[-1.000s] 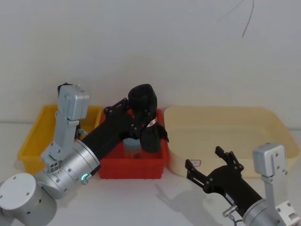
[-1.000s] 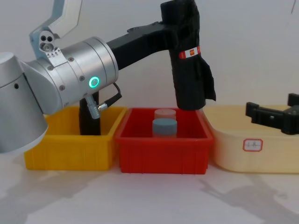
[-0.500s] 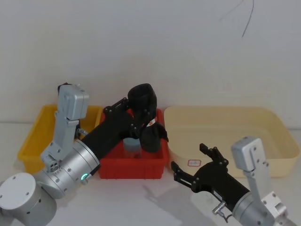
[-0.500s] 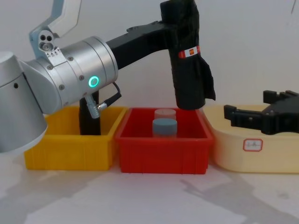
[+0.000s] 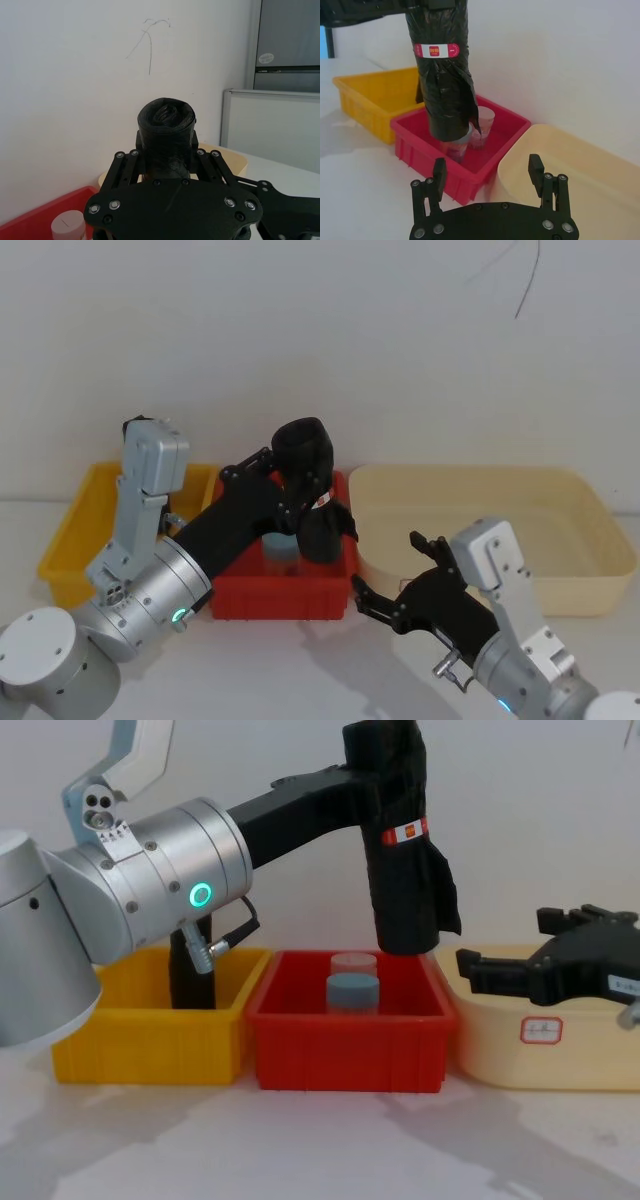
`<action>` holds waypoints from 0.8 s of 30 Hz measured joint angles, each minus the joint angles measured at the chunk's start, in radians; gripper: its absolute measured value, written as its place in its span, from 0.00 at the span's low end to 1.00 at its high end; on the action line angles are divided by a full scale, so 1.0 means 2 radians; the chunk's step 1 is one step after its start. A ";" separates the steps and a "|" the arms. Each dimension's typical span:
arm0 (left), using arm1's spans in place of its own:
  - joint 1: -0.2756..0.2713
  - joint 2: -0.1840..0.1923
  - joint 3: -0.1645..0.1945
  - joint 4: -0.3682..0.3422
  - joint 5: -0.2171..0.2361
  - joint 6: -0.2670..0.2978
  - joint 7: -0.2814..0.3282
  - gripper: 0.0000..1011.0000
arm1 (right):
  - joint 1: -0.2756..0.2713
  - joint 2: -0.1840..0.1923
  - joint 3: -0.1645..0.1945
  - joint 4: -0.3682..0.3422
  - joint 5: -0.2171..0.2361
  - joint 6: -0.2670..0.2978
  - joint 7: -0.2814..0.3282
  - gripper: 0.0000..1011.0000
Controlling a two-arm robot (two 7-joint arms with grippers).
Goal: Pick up the garbage bag with the one hand and transfer it to the other hand.
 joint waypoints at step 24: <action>0.000 0.000 0.000 0.000 0.000 0.000 0.000 0.42 | 0.044 -0.030 -0.011 0.037 -0.002 0.013 0.031 0.99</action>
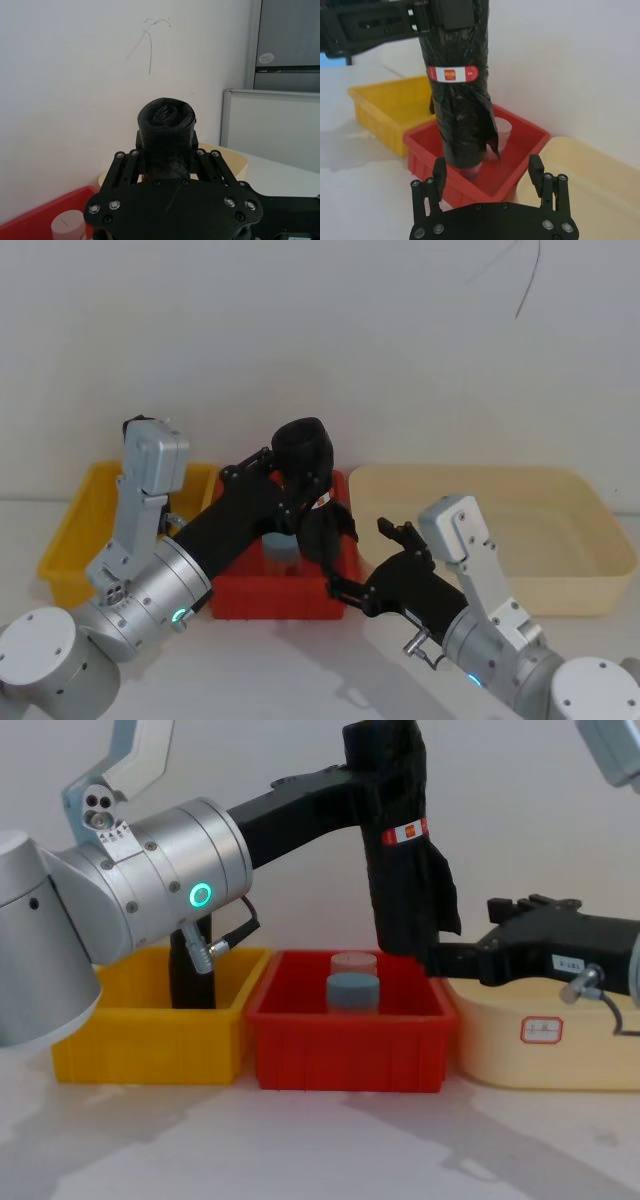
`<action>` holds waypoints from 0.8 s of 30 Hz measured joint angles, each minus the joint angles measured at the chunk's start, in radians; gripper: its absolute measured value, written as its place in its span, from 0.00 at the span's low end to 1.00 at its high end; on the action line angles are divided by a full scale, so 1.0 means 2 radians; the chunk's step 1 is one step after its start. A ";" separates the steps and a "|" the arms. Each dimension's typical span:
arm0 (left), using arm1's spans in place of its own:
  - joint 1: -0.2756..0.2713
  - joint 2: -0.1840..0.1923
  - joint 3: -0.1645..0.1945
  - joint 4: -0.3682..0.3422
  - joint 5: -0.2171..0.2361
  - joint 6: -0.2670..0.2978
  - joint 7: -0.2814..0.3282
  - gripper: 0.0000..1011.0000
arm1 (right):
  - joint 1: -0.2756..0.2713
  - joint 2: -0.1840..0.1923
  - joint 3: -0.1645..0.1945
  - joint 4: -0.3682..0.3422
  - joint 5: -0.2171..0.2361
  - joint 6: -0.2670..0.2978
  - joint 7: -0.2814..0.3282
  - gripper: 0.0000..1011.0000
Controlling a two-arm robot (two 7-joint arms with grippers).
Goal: Pick up the garbage bag with the one hand and transfer it to the other hand.
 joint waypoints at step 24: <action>0.000 0.000 0.000 0.000 0.000 0.000 0.000 0.42 | 0.023 -0.009 -0.009 0.008 0.027 0.011 0.038 0.99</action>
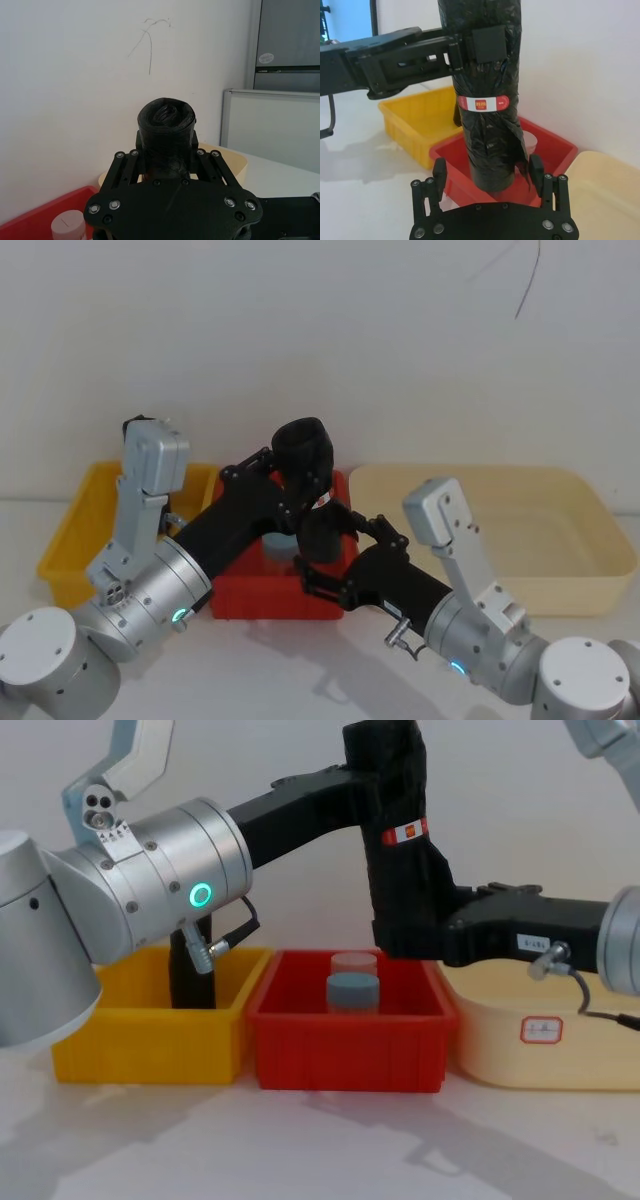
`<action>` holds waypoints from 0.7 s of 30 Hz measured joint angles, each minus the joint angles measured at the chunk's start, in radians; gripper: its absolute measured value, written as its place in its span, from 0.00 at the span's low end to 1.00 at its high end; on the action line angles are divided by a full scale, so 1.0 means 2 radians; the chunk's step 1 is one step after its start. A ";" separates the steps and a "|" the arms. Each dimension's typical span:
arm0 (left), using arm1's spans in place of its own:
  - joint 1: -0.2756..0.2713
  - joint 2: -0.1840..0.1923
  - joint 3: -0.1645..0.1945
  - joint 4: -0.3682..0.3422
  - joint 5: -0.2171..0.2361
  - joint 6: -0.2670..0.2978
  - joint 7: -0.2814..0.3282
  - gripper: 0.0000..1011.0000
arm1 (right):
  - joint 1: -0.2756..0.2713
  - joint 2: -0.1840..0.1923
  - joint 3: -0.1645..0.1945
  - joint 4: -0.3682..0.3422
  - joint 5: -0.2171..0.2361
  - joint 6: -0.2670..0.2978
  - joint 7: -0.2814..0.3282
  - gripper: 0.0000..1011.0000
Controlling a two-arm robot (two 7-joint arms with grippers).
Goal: Pick up the garbage bag with the one hand and transfer it to the other hand.
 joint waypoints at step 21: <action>0.000 0.000 0.000 0.000 0.000 0.000 0.000 0.42 | 0.023 -0.011 -0.008 0.027 -0.001 -0.017 0.002 0.99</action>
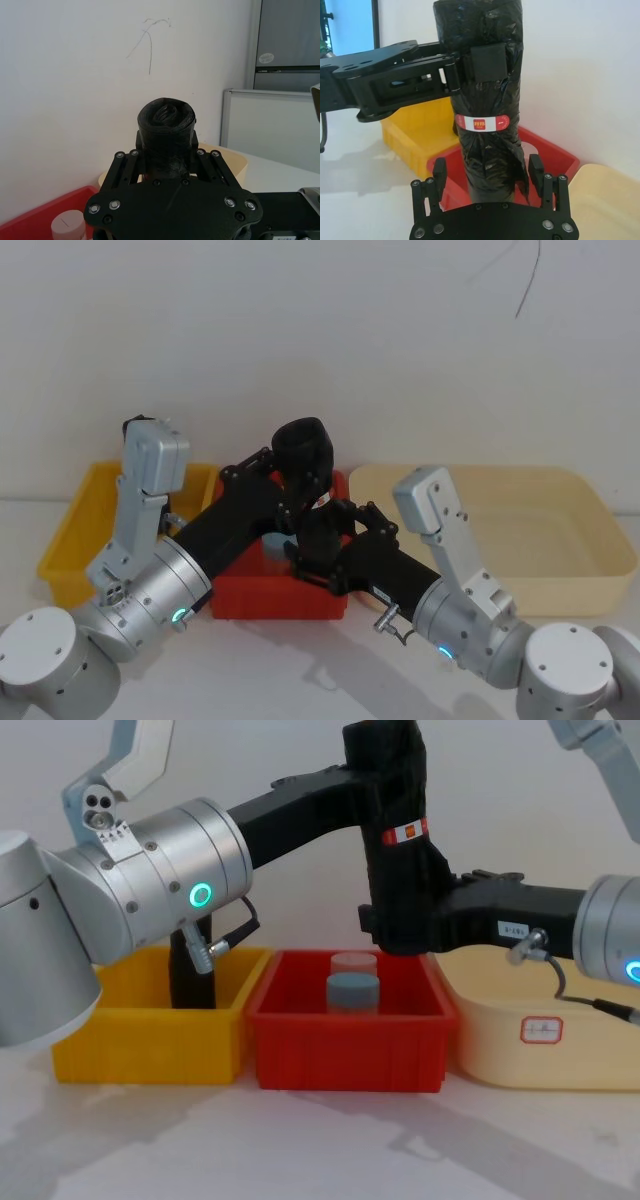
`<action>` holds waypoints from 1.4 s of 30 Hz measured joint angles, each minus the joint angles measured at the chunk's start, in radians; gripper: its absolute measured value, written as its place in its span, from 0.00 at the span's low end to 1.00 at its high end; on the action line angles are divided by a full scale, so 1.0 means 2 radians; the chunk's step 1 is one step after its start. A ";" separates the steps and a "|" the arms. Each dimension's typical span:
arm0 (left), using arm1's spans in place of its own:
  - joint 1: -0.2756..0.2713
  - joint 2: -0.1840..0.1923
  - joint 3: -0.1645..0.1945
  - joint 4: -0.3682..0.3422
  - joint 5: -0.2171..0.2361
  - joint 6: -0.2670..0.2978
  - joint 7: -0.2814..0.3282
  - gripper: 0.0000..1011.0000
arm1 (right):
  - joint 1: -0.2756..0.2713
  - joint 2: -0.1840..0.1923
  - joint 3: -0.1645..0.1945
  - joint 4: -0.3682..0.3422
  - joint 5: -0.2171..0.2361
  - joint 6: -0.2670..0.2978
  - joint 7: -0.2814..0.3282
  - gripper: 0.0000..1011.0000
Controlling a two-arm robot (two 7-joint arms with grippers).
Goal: Pick up the garbage bag with the one hand and transfer it to the other hand.
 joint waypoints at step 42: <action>0.000 0.000 0.000 0.000 0.000 0.000 0.000 0.42 | 0.030 -0.029 0.003 0.037 0.038 0.027 0.011 0.71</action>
